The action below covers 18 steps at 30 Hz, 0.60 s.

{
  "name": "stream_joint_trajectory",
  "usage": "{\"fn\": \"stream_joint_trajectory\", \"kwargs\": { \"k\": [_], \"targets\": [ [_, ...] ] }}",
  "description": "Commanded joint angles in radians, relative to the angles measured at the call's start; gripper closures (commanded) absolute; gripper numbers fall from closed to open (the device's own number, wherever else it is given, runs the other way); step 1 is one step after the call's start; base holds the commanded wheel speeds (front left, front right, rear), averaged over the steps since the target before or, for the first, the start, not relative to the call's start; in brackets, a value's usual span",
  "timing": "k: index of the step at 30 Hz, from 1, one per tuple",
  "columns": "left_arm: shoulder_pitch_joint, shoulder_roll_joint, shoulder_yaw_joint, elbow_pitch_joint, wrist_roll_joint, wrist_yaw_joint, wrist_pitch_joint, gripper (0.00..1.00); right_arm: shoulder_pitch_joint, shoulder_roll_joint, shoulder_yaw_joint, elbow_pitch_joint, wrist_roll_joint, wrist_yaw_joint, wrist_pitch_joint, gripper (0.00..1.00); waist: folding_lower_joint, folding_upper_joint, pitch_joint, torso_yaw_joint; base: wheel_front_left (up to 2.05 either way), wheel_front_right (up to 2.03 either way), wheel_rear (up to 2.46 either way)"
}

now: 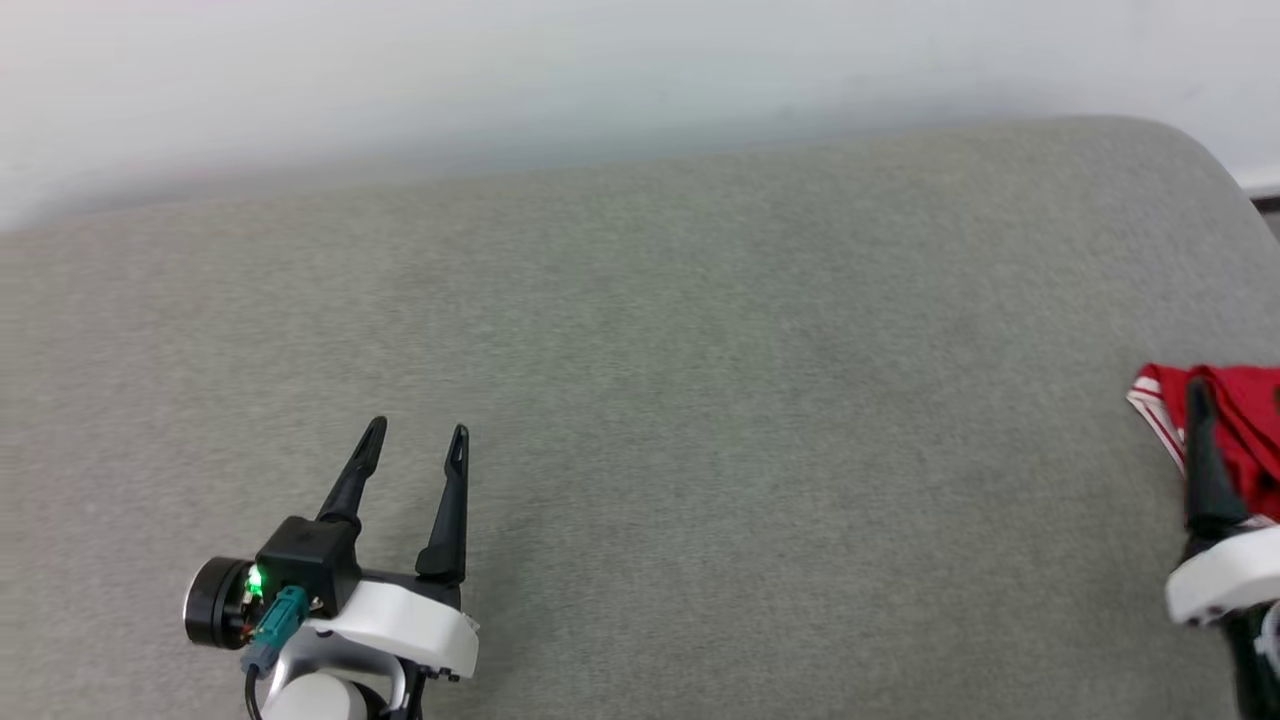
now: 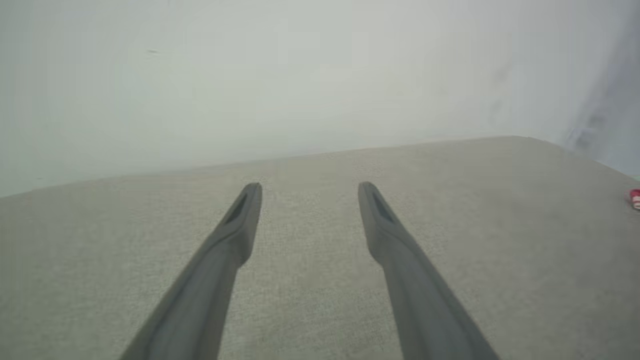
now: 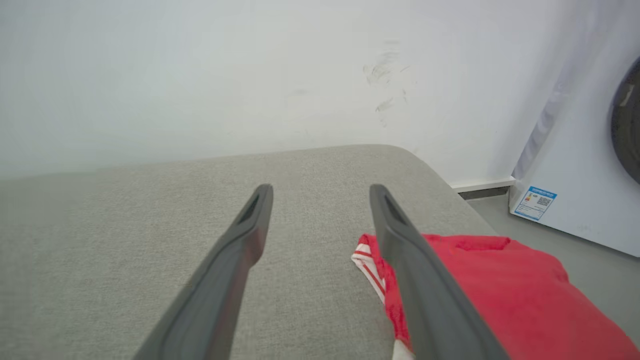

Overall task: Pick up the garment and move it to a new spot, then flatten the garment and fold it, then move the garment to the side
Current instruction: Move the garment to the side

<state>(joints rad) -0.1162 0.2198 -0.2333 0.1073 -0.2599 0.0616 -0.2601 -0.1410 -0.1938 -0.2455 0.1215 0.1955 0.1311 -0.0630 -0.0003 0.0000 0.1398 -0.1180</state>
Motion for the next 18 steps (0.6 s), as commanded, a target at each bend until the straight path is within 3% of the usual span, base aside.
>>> {"fn": "stream_joint_trajectory", "kwargs": {
  "k": [1, 8, 18],
  "targets": [
    [0.007, -0.002, 0.004, 0.002, -0.003, 0.002, -0.005, 0.0, 0.022, 0.011, 0.003, -0.02, -0.003, -0.001, -0.001, 0.0, 0.0003, 0.0, -0.028, 0.035, 0.0, 0.0, 0.0],
    [0.055, -0.011, 0.047, 0.028, -0.003, 0.01, -0.006, 0.0, 0.159, 0.102, 0.069, -0.157, -0.015, -0.001, 0.042, 0.0, 0.0003, 0.0, -0.085, 0.091, 0.0, 0.0, 0.0],
    [0.126, -0.016, 0.088, 0.047, 0.011, -0.007, -0.006, 0.0, 0.28, 0.139, 0.144, -0.274, -0.013, -0.001, 0.069, 0.0, 0.0003, 0.0, -0.158, 0.114, 0.0, 0.0, 0.0]
  ]
}}
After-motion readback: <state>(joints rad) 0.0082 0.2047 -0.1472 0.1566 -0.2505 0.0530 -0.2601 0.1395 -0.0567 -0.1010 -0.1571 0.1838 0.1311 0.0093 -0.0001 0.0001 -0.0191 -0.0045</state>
